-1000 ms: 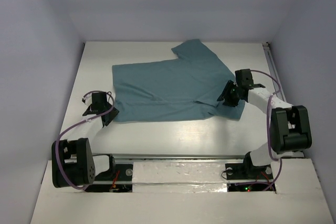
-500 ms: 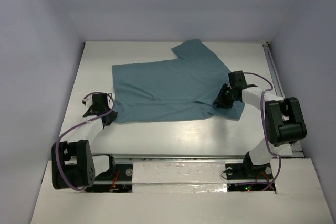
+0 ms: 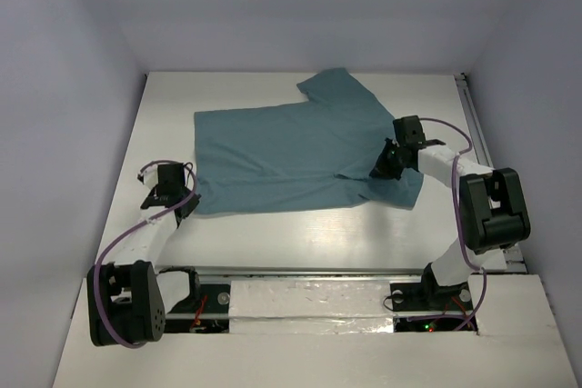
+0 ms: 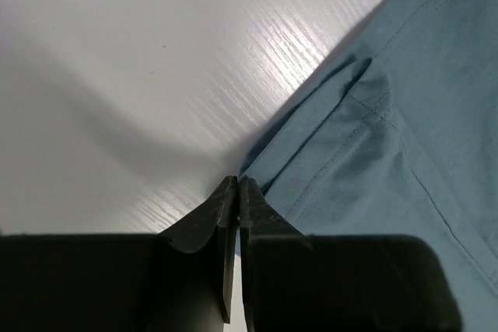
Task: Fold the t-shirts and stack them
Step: Fold the flattened tshirt in 1/3 of the way
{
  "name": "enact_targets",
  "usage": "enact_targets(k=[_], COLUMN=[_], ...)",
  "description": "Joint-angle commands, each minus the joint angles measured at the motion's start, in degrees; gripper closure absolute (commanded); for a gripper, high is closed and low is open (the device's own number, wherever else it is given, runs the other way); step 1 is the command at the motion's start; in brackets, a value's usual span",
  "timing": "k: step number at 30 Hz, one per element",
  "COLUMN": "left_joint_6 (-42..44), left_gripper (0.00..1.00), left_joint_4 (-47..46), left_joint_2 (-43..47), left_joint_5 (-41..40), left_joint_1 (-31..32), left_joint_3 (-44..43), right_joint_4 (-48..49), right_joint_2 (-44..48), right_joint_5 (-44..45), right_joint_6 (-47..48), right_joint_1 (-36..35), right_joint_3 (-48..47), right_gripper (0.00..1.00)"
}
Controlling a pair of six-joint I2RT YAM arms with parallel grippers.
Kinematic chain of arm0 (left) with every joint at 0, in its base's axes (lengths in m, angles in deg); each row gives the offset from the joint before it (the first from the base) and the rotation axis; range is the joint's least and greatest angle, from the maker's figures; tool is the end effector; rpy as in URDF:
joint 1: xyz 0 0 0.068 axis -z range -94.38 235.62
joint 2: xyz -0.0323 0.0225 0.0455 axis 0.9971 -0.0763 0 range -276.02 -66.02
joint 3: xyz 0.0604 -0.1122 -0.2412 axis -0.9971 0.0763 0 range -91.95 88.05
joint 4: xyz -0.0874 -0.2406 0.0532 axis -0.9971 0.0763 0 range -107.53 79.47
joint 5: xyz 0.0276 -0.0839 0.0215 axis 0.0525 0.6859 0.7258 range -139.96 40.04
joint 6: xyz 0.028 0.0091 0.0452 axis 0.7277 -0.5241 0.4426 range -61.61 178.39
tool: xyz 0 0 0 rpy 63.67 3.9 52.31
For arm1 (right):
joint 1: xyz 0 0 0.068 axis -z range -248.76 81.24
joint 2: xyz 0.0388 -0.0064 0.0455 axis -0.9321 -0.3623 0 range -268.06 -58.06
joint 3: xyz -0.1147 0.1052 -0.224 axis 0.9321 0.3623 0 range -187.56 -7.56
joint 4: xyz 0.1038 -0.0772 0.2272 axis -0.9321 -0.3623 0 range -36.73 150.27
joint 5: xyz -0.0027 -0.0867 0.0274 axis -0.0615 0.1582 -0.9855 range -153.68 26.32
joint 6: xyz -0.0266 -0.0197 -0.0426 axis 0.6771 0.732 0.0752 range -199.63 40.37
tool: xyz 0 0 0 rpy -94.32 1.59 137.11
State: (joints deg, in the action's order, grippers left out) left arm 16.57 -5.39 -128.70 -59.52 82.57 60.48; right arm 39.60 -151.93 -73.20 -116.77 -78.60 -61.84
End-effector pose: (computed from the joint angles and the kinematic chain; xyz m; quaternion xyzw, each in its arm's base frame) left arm 0.2071 0.0170 0.1760 -0.3822 0.8461 -0.0473 0.3684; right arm 0.3133 0.0603 0.1722 0.2066 0.9410 0.1756 0.2026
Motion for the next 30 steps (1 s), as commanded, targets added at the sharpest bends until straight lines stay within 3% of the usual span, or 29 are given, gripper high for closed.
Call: enact_targets(k=[1,20,21,22,25,28,30], left_joint_6=[0.7,0.5,0.4,0.3,0.4,0.6,1.0], left_gripper=[1.0,1.0,1.0,1.0,1.0,1.0,1.0], left_joint_4=[1.8,5.5,5.5,5.7,5.7,5.7,5.6], left_joint_2=[2.2,5.7,5.8,6.0,6.0,5.6,5.5], left_joint_5=[-3.6,-5.4,-5.3,-5.2,-5.3,-5.4,-5.6], left_joint_1=[0.1,0.1,0.1,0.1,0.1,0.1,0.1], left_joint_3=[-2.2,-4.8,-4.6,-4.6,-4.9,-5.2,-5.6], right_joint_4=[-0.7,-5.1,-4.9,-5.2,-8.1,-8.4,-8.3], right_joint_2=[0.1,-18.5,-19.2,-20.2,-20.0,-13.8,-9.3], right_joint_5=[2.0,7.7,7.2,6.9,5.9,8.8,12.7], right_joint_6=[1.3,5.9,6.4,7.5,9.5,10.7,10.2], right_joint_1=[-1.1,-8.3,-8.3,-8.3,-8.8,-8.8,-8.0], right_joint_3=[-6.0,-33.9,-36.0,-37.0,-40.0,-35.3,-30.7], right_gripper=[0.95,0.98,0.94,0.78,0.43,0.41,0.53])
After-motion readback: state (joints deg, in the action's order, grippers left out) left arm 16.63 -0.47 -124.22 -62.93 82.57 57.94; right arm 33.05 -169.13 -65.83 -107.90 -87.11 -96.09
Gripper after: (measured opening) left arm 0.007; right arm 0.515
